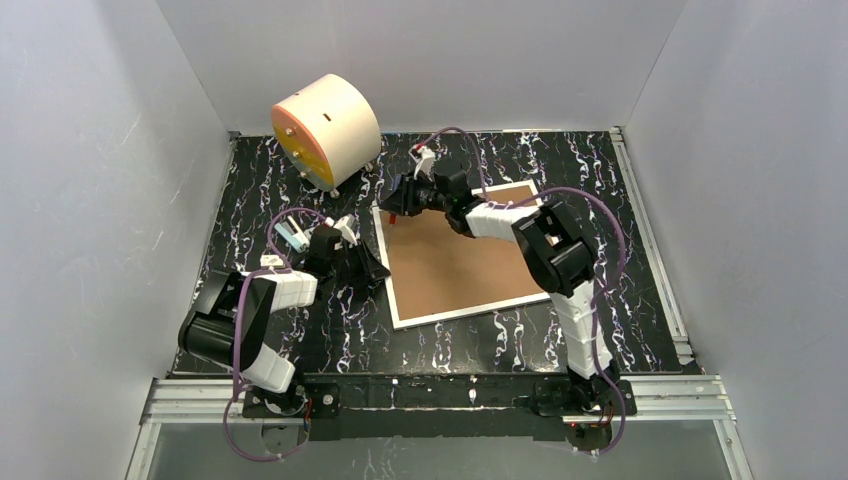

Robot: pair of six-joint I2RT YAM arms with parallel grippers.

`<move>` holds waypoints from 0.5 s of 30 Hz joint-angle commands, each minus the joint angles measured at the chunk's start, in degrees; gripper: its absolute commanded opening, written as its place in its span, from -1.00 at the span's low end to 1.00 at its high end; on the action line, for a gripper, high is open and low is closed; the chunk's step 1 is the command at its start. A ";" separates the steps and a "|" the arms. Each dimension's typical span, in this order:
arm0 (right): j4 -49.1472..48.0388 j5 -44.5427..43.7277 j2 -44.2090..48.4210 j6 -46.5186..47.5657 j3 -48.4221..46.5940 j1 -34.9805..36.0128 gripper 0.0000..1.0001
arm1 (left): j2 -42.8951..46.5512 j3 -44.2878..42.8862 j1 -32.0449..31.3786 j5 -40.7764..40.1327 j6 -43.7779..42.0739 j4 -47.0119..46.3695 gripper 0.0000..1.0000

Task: Take the photo out of the frame
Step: Release the photo frame item from the photo frame.

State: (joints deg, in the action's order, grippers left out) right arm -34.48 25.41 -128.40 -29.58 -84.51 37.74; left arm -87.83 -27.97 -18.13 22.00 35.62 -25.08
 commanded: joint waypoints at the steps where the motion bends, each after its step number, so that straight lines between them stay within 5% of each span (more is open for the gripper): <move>1: 6.10 -4.77 8.84 3.29 2.11 -2.36 -0.97 | -3.25 2.74 -0.68 -4.32 -3.40 9.68 -0.67; 8: 7.34 -7.31 19.60 2.93 8.90 -5.82 -0.97 | -3.02 2.47 -0.69 -3.64 -3.31 9.44 -0.62; 15: 28.73 -12.74 30.23 3.80 14.08 -16.14 -0.97 | 0.63 2.15 -0.70 -3.19 -3.71 11.19 -0.43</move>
State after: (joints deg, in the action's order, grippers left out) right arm -17.63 15.88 -104.97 -26.46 -74.65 28.23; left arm -87.48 -27.97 -18.28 22.02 35.33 -24.95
